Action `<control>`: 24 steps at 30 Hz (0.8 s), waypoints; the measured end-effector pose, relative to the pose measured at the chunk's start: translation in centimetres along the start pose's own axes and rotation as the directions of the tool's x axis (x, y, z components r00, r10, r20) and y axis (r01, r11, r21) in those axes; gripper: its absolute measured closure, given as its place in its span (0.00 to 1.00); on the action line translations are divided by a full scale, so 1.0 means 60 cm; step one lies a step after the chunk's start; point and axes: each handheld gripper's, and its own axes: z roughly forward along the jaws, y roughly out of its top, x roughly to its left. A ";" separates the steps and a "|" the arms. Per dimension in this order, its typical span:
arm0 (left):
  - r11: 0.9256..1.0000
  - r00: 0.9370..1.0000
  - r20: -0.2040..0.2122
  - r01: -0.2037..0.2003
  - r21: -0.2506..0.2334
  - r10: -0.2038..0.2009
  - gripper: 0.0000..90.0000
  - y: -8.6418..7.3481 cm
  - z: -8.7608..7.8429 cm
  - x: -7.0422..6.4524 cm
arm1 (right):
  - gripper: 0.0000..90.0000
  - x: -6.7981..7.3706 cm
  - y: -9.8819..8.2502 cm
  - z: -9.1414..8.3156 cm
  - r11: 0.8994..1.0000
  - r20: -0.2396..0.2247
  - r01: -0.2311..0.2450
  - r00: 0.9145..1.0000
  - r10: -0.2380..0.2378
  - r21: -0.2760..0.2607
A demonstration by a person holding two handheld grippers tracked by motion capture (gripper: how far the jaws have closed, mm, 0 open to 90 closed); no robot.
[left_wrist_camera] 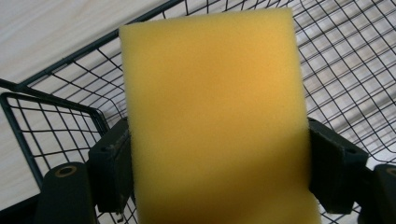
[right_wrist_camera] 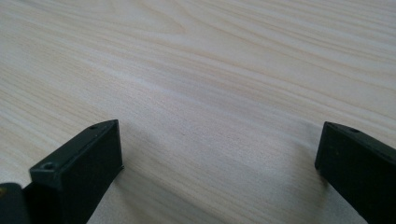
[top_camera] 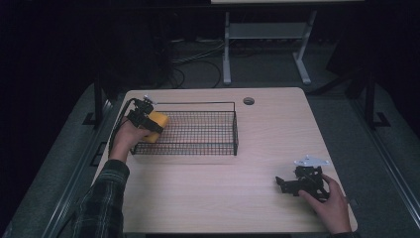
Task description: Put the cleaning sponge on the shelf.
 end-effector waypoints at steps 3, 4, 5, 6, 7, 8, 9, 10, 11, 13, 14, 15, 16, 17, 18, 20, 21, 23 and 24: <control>1.000 1.000 0.002 0.002 0.012 -0.002 0.24 -0.002 0.005 0.001 | 0.00 0.000 0.000 0.000 1.000 0.000 0.000 1.000 0.000 0.000; 1.000 1.000 0.002 0.005 0.013 -0.005 0.24 -0.003 0.008 0.002 | 0.00 0.000 0.000 0.000 1.000 0.000 0.000 1.000 0.000 0.000; 1.000 1.000 0.004 0.010 0.013 -0.010 0.24 -0.003 0.010 0.002 | 0.00 0.000 0.000 0.000 1.000 0.000 0.000 1.000 0.000 0.000; 1.000 1.000 0.003 0.008 0.018 -0.008 0.24 -0.004 0.012 0.002 | 0.00 0.000 0.000 0.000 1.000 0.000 0.000 1.000 0.000 0.000; 1.000 1.000 0.004 0.010 0.022 -0.010 0.24 -0.005 0.015 0.002 | 0.00 0.000 0.000 0.000 1.000 0.000 0.000 1.000 0.000 0.000; 1.000 1.000 0.005 0.009 0.028 -0.010 0.24 -0.006 0.017 0.002 | 0.00 0.000 0.000 0.000 1.000 0.000 0.000 1.000 0.000 0.000; 1.000 1.000 0.006 0.008 0.029 -0.008 0.24 -0.006 0.019 0.003 | 0.00 0.000 0.000 0.000 1.000 0.000 0.000 1.000 0.000 0.000; 0.999 1.000 0.009 0.007 0.032 -0.007 0.23 -0.006 0.020 0.003 | 0.00 0.000 0.000 0.000 1.000 0.000 0.001 1.000 -0.001 0.000; 0.999 1.000 0.014 0.007 0.032 -0.008 0.23 -0.007 0.021 0.002 | 0.00 0.000 0.000 0.000 1.000 0.000 0.001 1.000 -0.001 0.000; 0.999 1.000 0.017 0.008 0.033 -0.009 0.23 -0.007 0.022 0.002 | 0.00 0.000 0.000 0.000 1.000 0.000 0.001 1.000 -0.001 0.000; 0.999 1.000 0.018 0.007 0.036 -0.008 0.23 -0.008 0.023 0.003 | 0.00 0.000 0.000 0.000 1.000 0.000 0.001 1.000 -0.001 0.000; 0.999 1.000 0.019 0.008 0.045 -0.008 0.23 -0.009 0.025 0.004 | 0.00 0.000 0.000 0.000 1.000 0.000 0.001 1.000 -0.001 0.000; 0.999 1.000 0.019 0.007 0.048 -0.008 0.23 -0.009 0.026 0.004 | 0.00 0.000 0.000 0.000 1.000 0.000 0.001 1.000 -0.001 0.000; 0.999 1.000 0.019 0.007 0.048 -0.008 0.22 -0.009 0.026 0.004 | 0.00 0.000 0.000 0.000 1.000 0.000 0.001 1.000 -0.001 0.000; 0.999 1.000 0.016 0.006 0.048 -0.007 0.22 -0.009 0.026 0.004 | 0.00 0.000 0.000 0.000 1.000 0.000 0.001 1.000 -0.001 0.000; 0.999 1.000 0.014 0.013 0.046 -0.014 0.22 -0.010 0.026 0.004 | 0.00 0.000 0.000 0.000 1.000 0.000 0.000 1.000 0.000 0.000; 0.999 1.000 0.015 0.014 0.046 -0.014 0.21 -0.010 0.026 0.005 | 0.00 0.000 0.000 0.000 1.000 0.000 0.001 1.000 -0.001 0.000; 0.999 1.000 0.015 0.013 0.047 -0.014 0.20 -0.010 0.026 0.005 | 0.00 0.000 0.000 0.000 1.000 0.000 0.000 1.000 0.000 0.000; 0.999 1.000 0.014 0.013 0.048 -0.014 0.19 -0.010 0.026 0.005 | 0.00 0.000 0.000 0.000 1.000 0.000 0.000 1.000 0.000 0.000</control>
